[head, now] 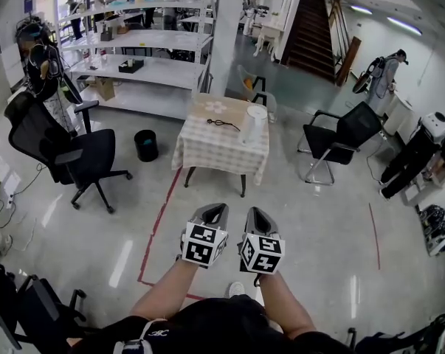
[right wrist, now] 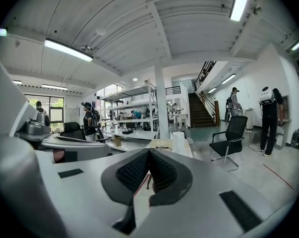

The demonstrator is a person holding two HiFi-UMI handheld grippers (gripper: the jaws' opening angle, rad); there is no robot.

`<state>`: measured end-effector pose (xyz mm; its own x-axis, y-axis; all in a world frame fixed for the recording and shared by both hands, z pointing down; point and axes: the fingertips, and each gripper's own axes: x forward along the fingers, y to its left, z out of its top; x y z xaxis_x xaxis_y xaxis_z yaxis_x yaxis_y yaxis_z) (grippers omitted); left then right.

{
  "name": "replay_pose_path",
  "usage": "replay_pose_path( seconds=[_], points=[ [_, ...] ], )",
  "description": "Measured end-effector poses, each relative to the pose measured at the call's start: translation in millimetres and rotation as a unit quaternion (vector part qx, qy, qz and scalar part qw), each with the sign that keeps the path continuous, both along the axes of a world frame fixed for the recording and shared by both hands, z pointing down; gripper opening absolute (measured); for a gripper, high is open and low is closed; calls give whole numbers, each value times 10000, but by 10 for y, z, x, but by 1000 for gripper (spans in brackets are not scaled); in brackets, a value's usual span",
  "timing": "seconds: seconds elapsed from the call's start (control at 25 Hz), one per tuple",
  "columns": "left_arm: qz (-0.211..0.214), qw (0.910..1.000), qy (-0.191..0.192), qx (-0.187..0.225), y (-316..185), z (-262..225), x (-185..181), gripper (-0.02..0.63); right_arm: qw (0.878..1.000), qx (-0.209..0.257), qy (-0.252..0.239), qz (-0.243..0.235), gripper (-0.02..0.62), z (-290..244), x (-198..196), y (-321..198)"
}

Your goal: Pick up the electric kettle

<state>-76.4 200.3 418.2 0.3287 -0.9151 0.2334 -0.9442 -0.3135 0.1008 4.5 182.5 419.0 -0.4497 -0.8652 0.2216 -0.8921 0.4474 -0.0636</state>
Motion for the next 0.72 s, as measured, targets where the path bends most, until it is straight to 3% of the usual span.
replay_pose_path(
  seconds=[0.32,0.72],
  points=[
    [-190,9996,-88,-181,-565,174,-32,-3,9995,-127,-130,-253,-8,165,-60,-575],
    [-244,9990,-327,-175,-2123,168,400,-3,9988,-146,-415,-212,-8,155,435,-2232]
  ],
)
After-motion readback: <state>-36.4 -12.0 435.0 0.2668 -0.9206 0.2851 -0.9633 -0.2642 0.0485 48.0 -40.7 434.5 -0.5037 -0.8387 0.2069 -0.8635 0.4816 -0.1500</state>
